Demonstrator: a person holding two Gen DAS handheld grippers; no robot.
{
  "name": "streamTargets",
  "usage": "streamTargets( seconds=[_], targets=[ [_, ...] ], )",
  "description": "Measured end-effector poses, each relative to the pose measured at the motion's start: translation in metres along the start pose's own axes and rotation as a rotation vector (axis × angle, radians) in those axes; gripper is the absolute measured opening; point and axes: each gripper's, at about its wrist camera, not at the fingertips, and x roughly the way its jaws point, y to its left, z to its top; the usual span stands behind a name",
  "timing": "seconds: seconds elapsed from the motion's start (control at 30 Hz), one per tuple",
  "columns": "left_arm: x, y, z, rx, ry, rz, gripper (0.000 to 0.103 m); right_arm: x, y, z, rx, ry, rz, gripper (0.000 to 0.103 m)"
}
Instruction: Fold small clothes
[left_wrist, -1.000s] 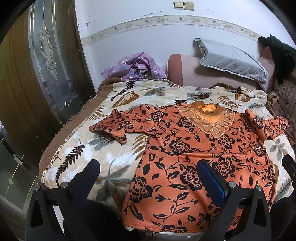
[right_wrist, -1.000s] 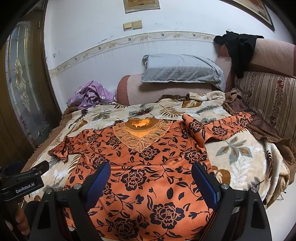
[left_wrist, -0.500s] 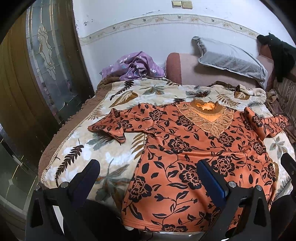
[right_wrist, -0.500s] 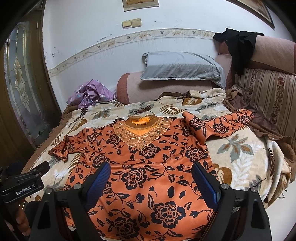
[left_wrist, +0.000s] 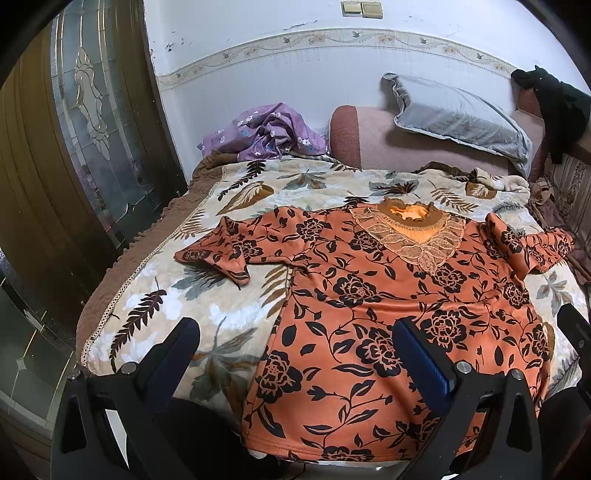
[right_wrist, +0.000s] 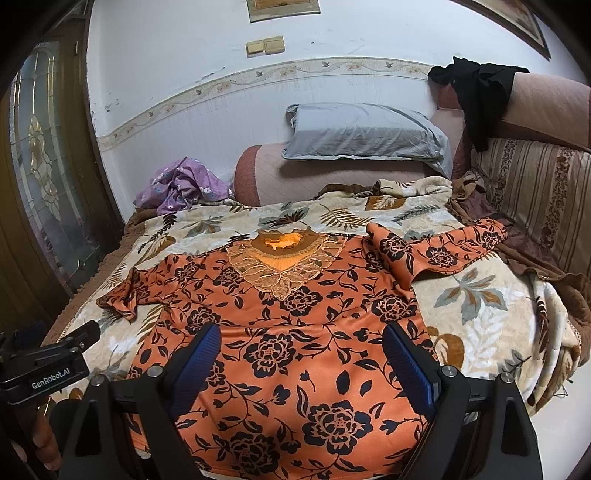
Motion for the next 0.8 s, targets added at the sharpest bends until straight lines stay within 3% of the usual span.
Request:
streamTargets(
  seconds=[0.43,0.8],
  targets=[
    [-0.012,0.001,0.006,0.008,-0.019,-0.007,0.103,-0.008,-0.001,0.004,0.006,-0.020,-0.002,0.091],
    [-0.041,0.001,0.010,0.008,-0.079,-0.014,0.103,-0.043,-0.005,0.013,0.024,-0.132,-0.012,0.091]
  ],
)
